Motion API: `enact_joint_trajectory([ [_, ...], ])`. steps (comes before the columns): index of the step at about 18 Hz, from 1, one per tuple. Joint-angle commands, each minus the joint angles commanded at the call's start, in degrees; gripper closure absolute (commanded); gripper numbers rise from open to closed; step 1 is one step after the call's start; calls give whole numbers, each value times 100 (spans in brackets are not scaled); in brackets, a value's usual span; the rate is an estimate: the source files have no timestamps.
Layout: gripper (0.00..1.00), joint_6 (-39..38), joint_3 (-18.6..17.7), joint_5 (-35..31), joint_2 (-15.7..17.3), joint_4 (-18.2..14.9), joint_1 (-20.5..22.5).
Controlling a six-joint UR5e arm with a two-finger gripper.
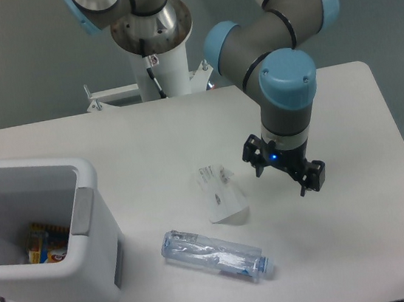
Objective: Place the trash in the trash can
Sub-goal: 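Move the gripper over the white paper piece and lower toward it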
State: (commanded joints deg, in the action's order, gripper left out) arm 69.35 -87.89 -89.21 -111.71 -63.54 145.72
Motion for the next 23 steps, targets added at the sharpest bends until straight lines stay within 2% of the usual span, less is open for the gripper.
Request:
enact_joint_trajectory([
  [9, 0, -79, 27, 79, -18, -18, -18],
  [13, 0, -780, -131, 641, 78, 298, -87],
  [15, 0, -1062, -403, 642, 184, 395, -272],
  [18, 0, -1081, -825, 642, 412, 422, -325],
  [22, 0, -1081, -1685, 606, 887, 422, -413],
  [23, 0, -1055, -1835, 615, 914, 457, -413],
])
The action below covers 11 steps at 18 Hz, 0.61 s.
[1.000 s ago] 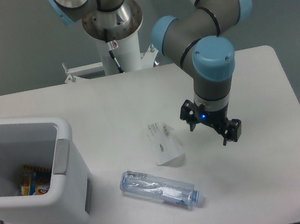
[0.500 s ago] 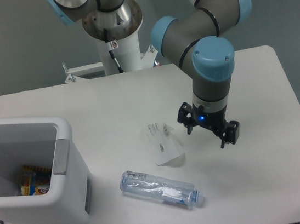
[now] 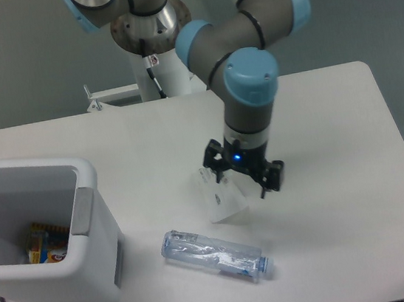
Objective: Place the trash in the trash can
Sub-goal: 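Move the gripper over the white paper piece and lower toward it, then close the gripper on the white paper piece and lift it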
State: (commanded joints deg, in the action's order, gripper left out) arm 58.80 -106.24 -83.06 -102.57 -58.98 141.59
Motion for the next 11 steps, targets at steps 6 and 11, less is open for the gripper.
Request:
enact_joint_trajectory([
  [6, 0, 9, -10, -403, -298, 18, -18],
  [11, 10, -26, -80, -492, -386, 158, -26],
])
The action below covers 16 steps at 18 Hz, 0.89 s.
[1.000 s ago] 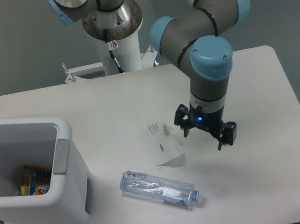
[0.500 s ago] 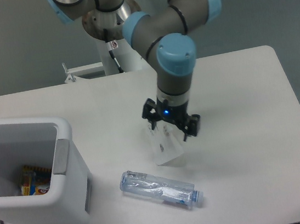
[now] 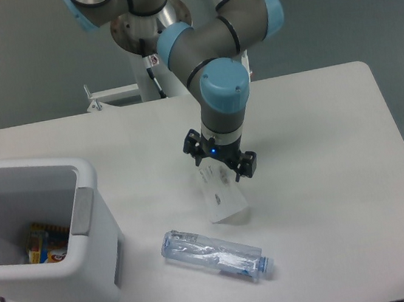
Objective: Place the trash in the trash can
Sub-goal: 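Close the gripper on the white paper piece and lift it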
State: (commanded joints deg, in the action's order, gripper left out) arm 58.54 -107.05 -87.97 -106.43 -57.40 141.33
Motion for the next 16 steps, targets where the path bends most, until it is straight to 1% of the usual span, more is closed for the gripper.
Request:
enact_joint_trajectory([
  [1, 12, -18, -18, -157, -61, 114, -17],
  [2, 12, -157, -27, -368, -140, 228, -131],
  [3, 12, -472, 8, -639, -289, 360, -280],
  [4, 15, -805, 43, -903, -395, 483, -412],
  [5, 22, -1035, 78, -1080, -448, 528, -535],
  [7, 33, -1169, 131, -1169, -518, 528, -580],
  [8, 47, -1187, 140, -1169, -519, 528, -580],
  [9, 63, -1187, 140, -1169, -510, 520, -580],
  [11, 88, -1195, 140, -1169, -492, 519, -580],
  [12, 98, -1195, 140, -1152, -475, 511, -580],
  [13, 100, -1187, 140, -1117, -457, 511, -580],
  [16, 100, -1187, 149, -1099, -457, 511, -580],
])
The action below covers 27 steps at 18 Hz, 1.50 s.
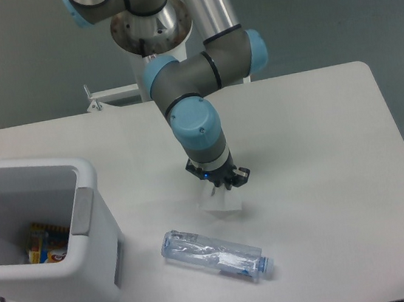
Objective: Place the trash in the trash can
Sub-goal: 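Close the gripper on the white paper piece and lift it, then carry the white paper piece over to the white trash bin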
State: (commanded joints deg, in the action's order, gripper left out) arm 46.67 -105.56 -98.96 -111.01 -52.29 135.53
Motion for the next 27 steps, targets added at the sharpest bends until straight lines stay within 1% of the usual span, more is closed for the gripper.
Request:
enact_joint_trajectory([
  [2, 100, 18, 44, 52, 26, -9, 17],
  [6, 100, 26, 141, 587, 105, -70, 149],
  [9, 100, 26, 158, 869, 176, -70, 202],
  [12, 100, 9, 193, 1466, 246, -79, 369],
  [15, 100, -9, 220, 1845, 281, -70, 466],
  [17, 100, -253, 412, 2090, 334, -79, 553],
  [19, 100, -517, 597, 2590, 404, -70, 676],
  [21, 100, -833, 913, 3109, 404, -70, 773],
  [23, 100, -1185, 1212, 3444, 387, -70, 887],
  [25, 100, -1423, 1388, 3708, 387, -70, 975],
  [27, 100, -1537, 1476, 3910, 361, -62, 1028],
])
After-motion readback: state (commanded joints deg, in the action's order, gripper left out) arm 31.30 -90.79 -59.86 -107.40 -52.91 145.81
